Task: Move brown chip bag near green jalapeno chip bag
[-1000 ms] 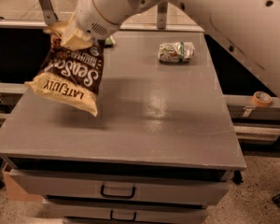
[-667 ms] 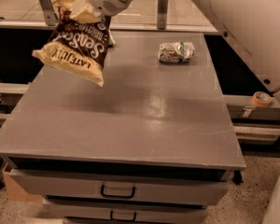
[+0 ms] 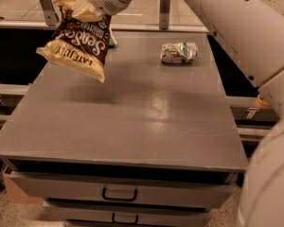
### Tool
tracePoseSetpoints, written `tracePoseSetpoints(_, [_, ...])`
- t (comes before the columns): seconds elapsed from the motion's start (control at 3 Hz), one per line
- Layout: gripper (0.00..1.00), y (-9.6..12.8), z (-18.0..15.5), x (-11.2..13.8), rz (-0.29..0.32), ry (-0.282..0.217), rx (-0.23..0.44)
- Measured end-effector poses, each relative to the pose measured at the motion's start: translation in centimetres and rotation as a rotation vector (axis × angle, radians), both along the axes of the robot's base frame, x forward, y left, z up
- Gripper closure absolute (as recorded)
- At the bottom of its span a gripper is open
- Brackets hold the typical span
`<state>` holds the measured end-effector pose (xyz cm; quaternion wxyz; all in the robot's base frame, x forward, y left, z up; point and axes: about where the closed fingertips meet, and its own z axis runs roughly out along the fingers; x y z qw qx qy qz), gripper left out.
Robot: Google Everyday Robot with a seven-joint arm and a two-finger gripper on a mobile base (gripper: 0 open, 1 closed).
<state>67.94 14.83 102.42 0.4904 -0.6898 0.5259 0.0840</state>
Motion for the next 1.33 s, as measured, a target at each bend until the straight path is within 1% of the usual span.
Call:
tracePoseSetpoints(0.33, [1.0,0.1,-1.7,5.9,-0.011,-0.042,0.001])
tracePoseSetpoints(0.67, [1.0,-0.9,-4.7,10.8,-0.052,-0.039,-0.018])
tracePoseSetpoints(1.0, [1.0,-3.1,-6.8,13.6,-0.114,-0.029,-0.047])
tracePoseSetpoints(1.33, [0.83,-5.5,-7.8,14.6,-0.171,-0.016,-0.085])
